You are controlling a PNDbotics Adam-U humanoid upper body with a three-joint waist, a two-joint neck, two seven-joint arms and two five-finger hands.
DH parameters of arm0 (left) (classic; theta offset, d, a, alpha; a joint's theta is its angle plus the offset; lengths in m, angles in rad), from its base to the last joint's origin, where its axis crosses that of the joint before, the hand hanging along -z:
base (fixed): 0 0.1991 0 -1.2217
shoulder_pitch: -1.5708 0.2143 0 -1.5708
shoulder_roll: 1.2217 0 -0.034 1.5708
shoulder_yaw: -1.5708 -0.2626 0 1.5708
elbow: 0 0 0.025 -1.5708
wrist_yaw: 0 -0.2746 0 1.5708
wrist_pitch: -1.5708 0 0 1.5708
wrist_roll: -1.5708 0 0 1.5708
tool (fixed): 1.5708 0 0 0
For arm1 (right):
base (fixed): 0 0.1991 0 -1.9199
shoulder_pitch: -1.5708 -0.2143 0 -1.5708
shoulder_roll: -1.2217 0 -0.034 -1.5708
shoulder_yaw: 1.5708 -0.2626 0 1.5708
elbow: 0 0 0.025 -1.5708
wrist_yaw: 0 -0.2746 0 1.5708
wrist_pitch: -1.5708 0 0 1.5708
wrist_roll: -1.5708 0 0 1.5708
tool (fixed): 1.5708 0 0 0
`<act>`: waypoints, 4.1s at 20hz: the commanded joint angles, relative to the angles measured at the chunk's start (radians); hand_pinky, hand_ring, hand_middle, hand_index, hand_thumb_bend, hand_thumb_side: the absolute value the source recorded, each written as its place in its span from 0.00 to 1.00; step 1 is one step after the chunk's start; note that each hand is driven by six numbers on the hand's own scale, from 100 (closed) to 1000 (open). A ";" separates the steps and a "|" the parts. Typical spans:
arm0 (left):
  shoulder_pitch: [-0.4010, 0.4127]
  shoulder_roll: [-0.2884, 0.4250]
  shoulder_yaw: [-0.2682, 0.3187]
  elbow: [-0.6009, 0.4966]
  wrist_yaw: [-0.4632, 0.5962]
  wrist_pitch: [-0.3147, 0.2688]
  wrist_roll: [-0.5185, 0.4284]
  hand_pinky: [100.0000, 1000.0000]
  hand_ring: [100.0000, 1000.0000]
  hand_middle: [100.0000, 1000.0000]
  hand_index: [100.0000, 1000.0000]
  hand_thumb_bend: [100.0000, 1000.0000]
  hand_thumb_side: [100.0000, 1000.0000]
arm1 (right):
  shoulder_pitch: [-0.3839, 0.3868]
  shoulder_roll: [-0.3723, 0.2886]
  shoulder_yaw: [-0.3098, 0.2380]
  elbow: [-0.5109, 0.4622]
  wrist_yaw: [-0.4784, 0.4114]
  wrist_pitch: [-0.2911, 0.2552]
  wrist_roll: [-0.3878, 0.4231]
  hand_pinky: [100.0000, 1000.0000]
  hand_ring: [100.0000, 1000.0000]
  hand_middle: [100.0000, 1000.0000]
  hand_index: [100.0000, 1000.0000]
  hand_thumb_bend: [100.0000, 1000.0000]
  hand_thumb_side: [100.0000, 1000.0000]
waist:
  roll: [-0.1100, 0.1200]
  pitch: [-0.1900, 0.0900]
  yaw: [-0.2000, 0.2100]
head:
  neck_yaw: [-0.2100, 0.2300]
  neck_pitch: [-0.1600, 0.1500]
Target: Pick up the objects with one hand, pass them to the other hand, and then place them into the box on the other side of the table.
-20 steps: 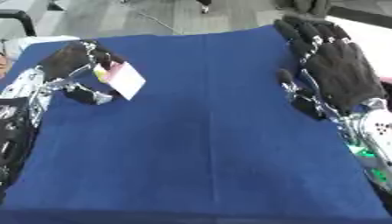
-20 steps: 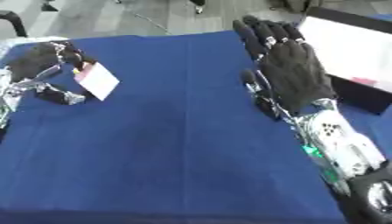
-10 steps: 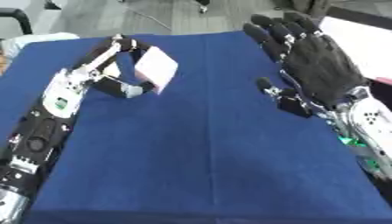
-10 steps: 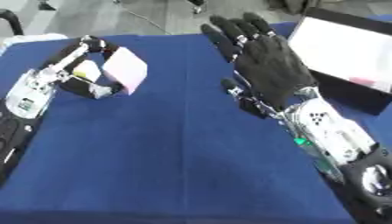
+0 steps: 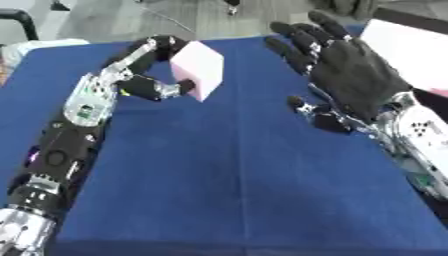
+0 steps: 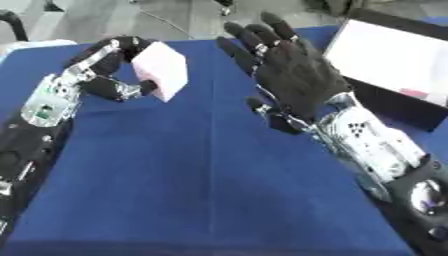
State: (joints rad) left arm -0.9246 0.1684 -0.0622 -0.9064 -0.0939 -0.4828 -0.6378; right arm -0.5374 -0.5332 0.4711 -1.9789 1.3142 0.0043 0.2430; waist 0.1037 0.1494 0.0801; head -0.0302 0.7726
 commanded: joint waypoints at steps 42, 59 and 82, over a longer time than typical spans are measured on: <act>-0.064 -0.129 -0.047 -0.066 0.080 -0.134 -0.269 0.57 0.35 0.30 0.41 0.00 0.22 | -0.041 0.052 0.026 -0.021 -0.032 0.054 0.035 0.91 0.89 0.96 1.00 0.31 0.00 | -0.008 0.003 0.021 | -0.043 -0.003; -0.072 -0.152 -0.047 -0.090 0.142 -0.060 -0.269 0.57 0.35 0.30 0.41 0.00 0.24 | -0.037 0.056 0.026 -0.021 -0.037 0.069 0.031 0.90 0.89 0.96 1.00 0.33 0.00 | -0.006 0.005 0.022 | -0.045 -0.003; -0.066 -0.182 -0.095 -0.138 0.208 0.018 -0.269 0.58 0.36 0.31 0.42 0.00 0.24 | -0.033 0.058 0.020 -0.021 0.021 0.089 -0.020 0.83 0.74 0.70 0.79 0.28 0.00 | -0.003 0.006 0.022 | -0.063 -0.003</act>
State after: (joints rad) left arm -0.9740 -0.0224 -0.1552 -1.0191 0.0988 -0.3407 -0.7798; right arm -0.5622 -0.4704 0.5003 -1.9844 1.3256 0.0898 0.2335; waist 0.1050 0.1684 0.1005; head -0.0906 0.7726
